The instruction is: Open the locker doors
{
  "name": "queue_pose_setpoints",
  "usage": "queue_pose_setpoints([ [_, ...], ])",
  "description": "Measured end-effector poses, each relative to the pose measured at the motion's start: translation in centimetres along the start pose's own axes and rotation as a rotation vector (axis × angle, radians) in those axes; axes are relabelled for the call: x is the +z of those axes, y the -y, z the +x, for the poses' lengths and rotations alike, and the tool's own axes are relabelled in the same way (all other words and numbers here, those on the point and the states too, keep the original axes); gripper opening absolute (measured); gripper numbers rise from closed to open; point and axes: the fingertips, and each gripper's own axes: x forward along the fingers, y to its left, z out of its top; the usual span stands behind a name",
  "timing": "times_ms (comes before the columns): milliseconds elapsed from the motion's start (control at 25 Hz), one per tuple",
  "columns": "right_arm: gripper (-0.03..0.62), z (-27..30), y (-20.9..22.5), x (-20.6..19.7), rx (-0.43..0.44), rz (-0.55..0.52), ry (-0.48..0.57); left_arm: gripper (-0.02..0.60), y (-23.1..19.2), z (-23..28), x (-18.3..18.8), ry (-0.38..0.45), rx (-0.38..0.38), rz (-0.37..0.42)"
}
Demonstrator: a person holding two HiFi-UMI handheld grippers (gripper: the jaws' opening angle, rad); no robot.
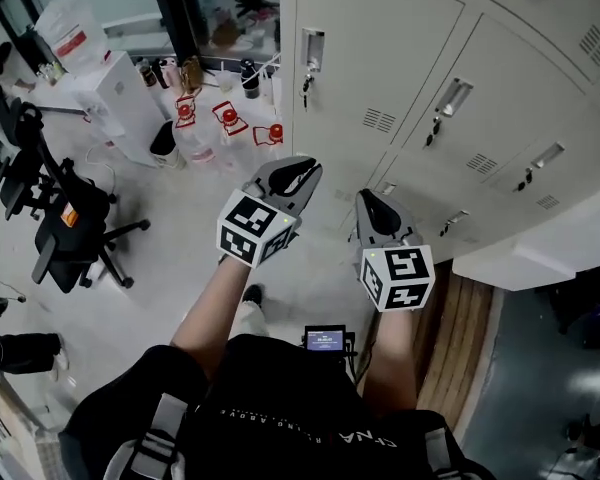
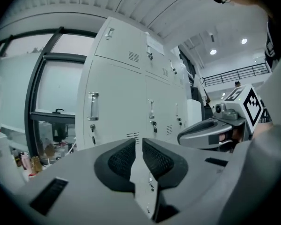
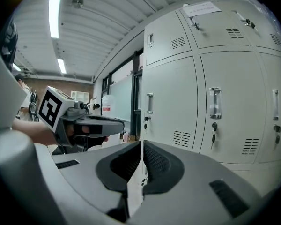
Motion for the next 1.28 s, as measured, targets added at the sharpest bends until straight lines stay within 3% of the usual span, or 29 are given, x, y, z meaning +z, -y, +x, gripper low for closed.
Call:
queue_pose_setpoints([
  [120, 0.041, 2.4, 0.2, 1.7, -0.008, 0.007, 0.029, 0.136, -3.9, 1.5, 0.3, 0.01, 0.047, 0.002],
  [280, 0.041, 6.8, -0.4, 2.9, -0.046, -0.001, 0.024, 0.143, -10.1, 3.6, 1.2, 0.037, 0.13, 0.04],
  [520, 0.041, 11.8, -1.1, 4.3, -0.127, -0.041, -0.006, 0.143, -16.6, 7.9, 1.6, 0.043, 0.159, 0.098],
  [800, 0.041, 13.1, 0.3, 4.6, -0.194, -0.041, -0.026, 0.124, -18.4, 11.1, 1.6, 0.035, 0.206, 0.107],
  [1000, 0.041, 12.6, 1.2, 4.3, -0.181, -0.022, -0.034, 0.08, -18.6, 11.7, 1.1, 0.014, 0.293, 0.132],
  [1280, 0.041, 12.1, 1.2, 4.0, -0.146, -0.036, -0.039, 0.048, -18.1, 11.8, 1.2, 0.006, 0.34, 0.16],
])
